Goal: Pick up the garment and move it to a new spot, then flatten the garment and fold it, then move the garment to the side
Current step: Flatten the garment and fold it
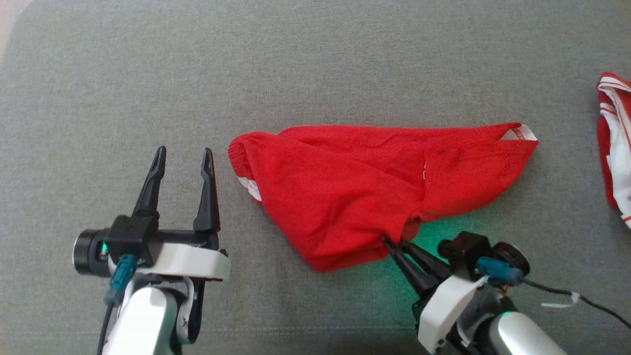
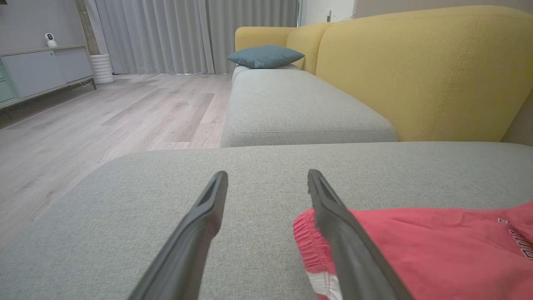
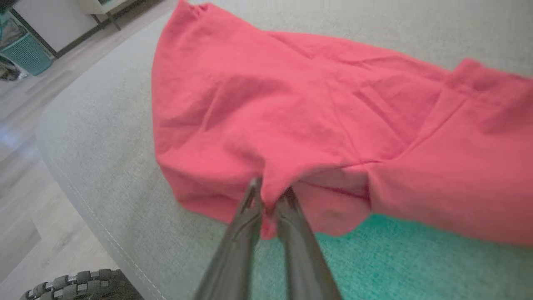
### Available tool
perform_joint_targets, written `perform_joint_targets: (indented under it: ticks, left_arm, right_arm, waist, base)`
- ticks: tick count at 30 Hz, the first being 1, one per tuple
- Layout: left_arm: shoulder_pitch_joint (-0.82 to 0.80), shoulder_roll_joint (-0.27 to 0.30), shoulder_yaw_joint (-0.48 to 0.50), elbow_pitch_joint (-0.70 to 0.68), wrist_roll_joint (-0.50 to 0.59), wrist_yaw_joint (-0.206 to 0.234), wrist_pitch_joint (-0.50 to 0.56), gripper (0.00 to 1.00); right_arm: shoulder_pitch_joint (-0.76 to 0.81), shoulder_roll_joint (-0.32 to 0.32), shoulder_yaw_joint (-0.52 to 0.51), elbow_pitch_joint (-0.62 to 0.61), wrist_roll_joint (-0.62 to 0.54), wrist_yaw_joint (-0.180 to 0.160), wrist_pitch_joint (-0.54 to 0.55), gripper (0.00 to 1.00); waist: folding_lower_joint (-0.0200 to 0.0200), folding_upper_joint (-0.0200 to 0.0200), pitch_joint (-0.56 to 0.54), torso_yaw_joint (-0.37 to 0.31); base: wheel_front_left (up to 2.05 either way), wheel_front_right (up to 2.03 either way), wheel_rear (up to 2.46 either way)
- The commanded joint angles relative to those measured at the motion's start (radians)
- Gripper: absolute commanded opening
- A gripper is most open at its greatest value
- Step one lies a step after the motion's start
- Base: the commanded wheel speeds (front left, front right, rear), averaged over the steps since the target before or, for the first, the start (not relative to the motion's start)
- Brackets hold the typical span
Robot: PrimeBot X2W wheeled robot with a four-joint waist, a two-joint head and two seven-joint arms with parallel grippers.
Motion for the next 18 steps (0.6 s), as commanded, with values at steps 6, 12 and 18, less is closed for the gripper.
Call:
perform_joint_targets:
  ticks: [6, 12, 18]
  left_arm:
    - [-0.029, 0.0, 0.049, -0.029, 0.018, -0.006, -0.012, 1.0]
    - [-0.036, -0.008, 0.051, -0.029, 0.024, -0.015, -0.012, 1.0]
    - [-0.054, -0.019, 0.049, -0.02, 0.029, -0.029, -0.012, 1.0]
  right_arm:
    - [-0.035, -0.02, -0.007, -0.109, 0.049, 0.004, -0.045, 0.0]
    - [-0.079, -0.013, -0.078, -0.173, 0.078, 0.004, -0.035, 0.0]
    - [-0.149, 0.015, -0.164, -0.164, 0.099, 0.004, -0.027, 0.0]
  waist:
    - [0.0, 0.0, -0.004, -0.007]
    - [0.0, 0.0, 0.006, -0.011]
    - [0.0, 0.0, 0.031, 0.0]
  base:
    - [0.0, 0.0, 0.0]
    - [0.0, 0.0, 0.0]
    - [0.0, 0.0, 0.0]
